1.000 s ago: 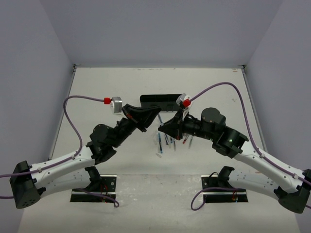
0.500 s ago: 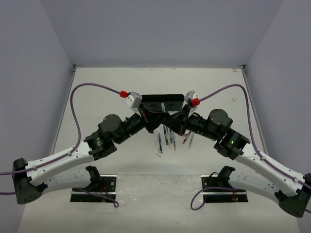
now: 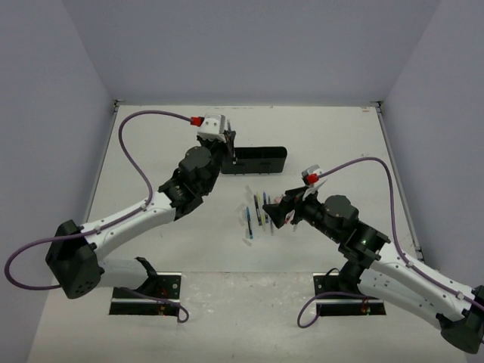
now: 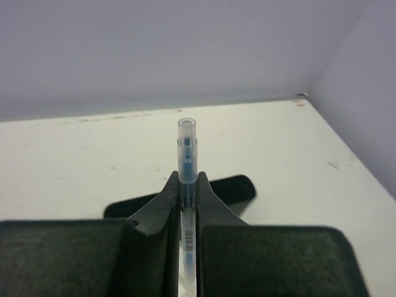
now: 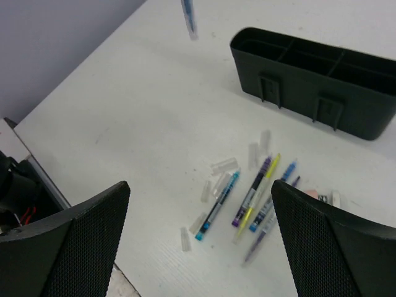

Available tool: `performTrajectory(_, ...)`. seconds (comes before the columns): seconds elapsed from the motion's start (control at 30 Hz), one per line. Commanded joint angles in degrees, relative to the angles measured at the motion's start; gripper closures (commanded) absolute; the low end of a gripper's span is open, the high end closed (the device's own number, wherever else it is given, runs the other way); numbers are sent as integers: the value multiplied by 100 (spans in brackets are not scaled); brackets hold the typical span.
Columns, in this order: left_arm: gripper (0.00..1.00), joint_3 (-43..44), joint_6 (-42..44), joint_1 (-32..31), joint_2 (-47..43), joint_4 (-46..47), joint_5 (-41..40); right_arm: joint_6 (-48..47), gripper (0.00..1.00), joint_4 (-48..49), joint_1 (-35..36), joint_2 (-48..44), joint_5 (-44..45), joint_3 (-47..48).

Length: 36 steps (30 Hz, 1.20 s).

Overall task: Sort the stationery into containers
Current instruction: Place the pen in the storage box.

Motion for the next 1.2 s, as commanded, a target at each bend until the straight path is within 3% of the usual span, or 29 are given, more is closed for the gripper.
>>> performTrajectory(0.0,100,135,835,533,761,1977,-400,418,2,37,19,-574,420,-260)
performTrajectory(0.13,100,117,930,796,1464,2948,12,477,2,-83,19,-807,293,-413)
performTrajectory(0.37,100,173,898,1008,2332,3580,218,501,1,-147,10,-1004,179,-542)
performTrajectory(0.53,100,-256,693,1178,2698,4487,376,581,1,240,19,-1010,-389,-749)
performTrajectory(0.9,100,-717,33,1212,2902,4462,456,598,2,468,19,-476,-658,-639)
performTrajectory(0.93,96,-761,-56,1219,2887,4373,426,598,2,446,19,-394,-665,-610)
performTrajectory(1.0,75,-852,-133,1212,2825,4328,451,635,3,378,19,-266,-639,-563)
performTrajectory(1.17,57,-1125,-280,1197,2270,4072,491,695,11,-155,19,190,-570,-289)
